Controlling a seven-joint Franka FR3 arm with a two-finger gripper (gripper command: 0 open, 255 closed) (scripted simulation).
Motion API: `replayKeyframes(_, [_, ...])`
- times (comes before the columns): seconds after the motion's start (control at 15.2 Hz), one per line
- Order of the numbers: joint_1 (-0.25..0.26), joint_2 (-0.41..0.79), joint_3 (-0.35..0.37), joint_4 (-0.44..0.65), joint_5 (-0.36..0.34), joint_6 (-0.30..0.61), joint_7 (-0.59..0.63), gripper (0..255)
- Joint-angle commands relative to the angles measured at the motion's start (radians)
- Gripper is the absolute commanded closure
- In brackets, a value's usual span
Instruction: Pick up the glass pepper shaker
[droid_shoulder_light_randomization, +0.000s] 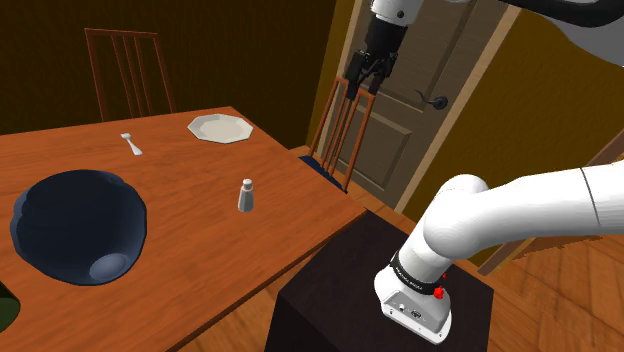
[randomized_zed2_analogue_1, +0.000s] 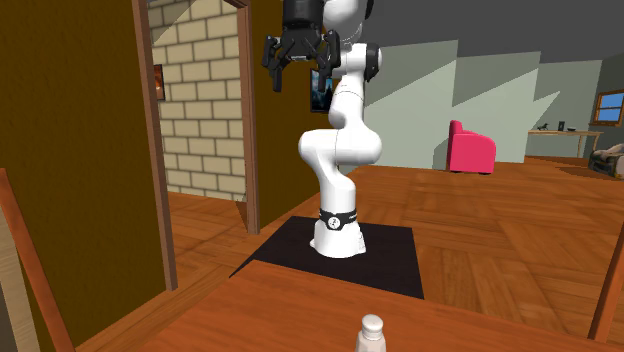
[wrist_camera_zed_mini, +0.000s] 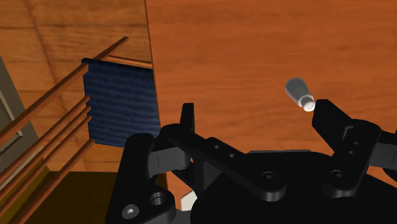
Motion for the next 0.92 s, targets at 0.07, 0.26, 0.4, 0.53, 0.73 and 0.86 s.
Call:
replayKeyframes(0.07, [0.003, 0.014, 0.011, -0.017, 0.004, 0.029, 0.012, 0])
replayKeyframes(0.26, [0.014, 0.063, 0.042, -0.062, 0.016, 0.116, 0.047, 0])
replayKeyframes(0.4, [0.02, 0.103, 0.064, -0.085, 0.023, 0.175, 0.071, 0])
replayKeyframes(0.53, [0.026, 0.148, 0.085, -0.104, 0.027, 0.233, 0.095, 0])
replayKeyframes(0.73, [0.034, 0.225, 0.117, -0.121, 0.031, 0.32, 0.131, 0])
replayKeyframes(0.86, [0.038, 0.282, 0.138, -0.126, 0.031, 0.377, 0.156, 0])
